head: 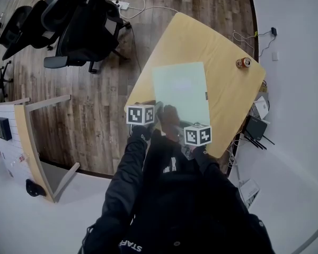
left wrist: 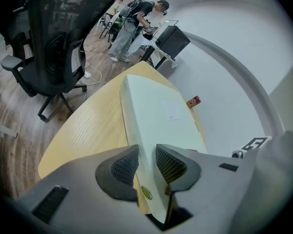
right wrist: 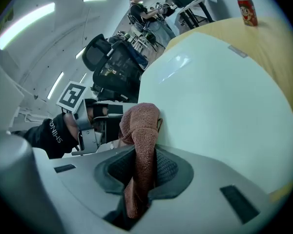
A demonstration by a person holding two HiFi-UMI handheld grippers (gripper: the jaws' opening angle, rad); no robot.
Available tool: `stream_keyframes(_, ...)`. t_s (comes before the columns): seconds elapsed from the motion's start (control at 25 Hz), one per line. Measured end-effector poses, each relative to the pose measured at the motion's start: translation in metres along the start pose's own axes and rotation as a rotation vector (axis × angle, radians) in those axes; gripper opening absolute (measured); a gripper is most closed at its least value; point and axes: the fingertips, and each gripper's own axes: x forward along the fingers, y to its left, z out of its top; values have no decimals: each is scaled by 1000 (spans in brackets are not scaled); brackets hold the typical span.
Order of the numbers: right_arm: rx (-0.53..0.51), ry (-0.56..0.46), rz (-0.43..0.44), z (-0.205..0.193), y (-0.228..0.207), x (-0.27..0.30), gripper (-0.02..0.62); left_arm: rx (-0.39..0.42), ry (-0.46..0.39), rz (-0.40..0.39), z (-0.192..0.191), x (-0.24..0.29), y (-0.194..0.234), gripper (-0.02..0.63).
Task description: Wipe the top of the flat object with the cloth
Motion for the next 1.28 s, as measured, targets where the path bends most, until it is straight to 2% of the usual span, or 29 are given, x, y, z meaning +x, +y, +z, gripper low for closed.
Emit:
stream_keyframes(0.88, -55, -92, -247, 36, -118, -125, 95, 9, 16, 76, 2, 1, -1, 131)
stream_keyframes(0.96, -74, -119, -244, 43, -112, -138, 89, 7, 19, 93, 1, -1, -2, 130)
stream_keyframes(1.08, -117, -207, -204, 66, -77, -164, 89, 29, 0, 127, 3, -18, -12, 130)
stream_keyframes(1.16, -185, -282, -196, 87, -46, -187, 89, 44, -73, 133, 15, -40, -30, 130)
stream_keyframes(1.28, -305, -404, -190, 120, 2, -224, 89, 99, -247, 137, 46, -81, -70, 128)
